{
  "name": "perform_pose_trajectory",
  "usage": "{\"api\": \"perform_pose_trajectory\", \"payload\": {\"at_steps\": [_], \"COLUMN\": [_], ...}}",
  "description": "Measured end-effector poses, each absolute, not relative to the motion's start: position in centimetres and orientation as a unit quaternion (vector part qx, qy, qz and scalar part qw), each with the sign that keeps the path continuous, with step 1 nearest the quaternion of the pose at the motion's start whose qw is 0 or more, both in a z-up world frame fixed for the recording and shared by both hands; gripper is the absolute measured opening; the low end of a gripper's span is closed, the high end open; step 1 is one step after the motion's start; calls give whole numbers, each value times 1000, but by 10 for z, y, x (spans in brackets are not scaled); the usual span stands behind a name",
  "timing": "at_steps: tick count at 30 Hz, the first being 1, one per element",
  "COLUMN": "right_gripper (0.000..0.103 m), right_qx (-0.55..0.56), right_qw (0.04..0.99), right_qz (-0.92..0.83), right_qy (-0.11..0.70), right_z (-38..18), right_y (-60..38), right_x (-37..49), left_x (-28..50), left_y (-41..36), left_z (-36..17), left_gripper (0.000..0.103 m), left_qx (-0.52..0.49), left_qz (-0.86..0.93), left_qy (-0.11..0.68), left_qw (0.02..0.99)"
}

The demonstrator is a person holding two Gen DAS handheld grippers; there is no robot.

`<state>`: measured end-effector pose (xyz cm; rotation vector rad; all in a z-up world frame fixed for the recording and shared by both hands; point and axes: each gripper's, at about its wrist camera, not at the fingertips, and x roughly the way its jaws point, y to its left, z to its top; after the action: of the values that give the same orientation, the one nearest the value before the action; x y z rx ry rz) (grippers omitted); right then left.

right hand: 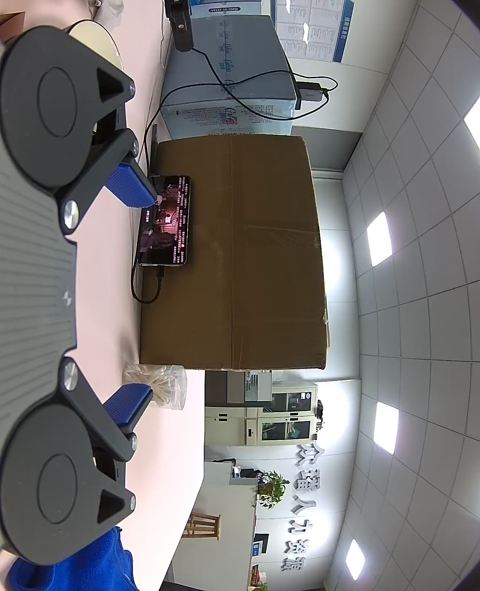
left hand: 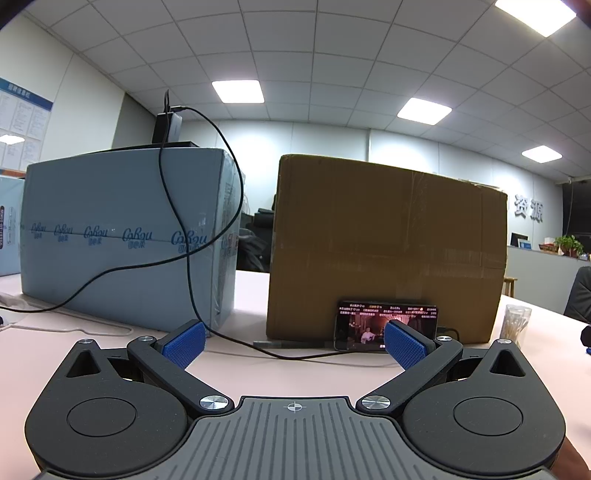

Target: Clean bowl

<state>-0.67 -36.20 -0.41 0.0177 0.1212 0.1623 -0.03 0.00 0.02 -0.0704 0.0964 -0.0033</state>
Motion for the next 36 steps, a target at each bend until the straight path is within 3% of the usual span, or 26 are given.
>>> {"api": "perform_pose_trajectory", "payload": {"at_steps": [36], "right_gripper": [103], "right_qx": [17], "right_qw": [993], "right_qz": [91], "right_qy": [71], "right_z": [-3], "right_y": [-362], "right_x": [-6], "left_x": [-3], "left_y": [-2], "left_z": [-1], "left_gripper": [103], "left_qx": [-37], "left_qz": [-4], "left_qy": [51], "left_qw": [998]}}
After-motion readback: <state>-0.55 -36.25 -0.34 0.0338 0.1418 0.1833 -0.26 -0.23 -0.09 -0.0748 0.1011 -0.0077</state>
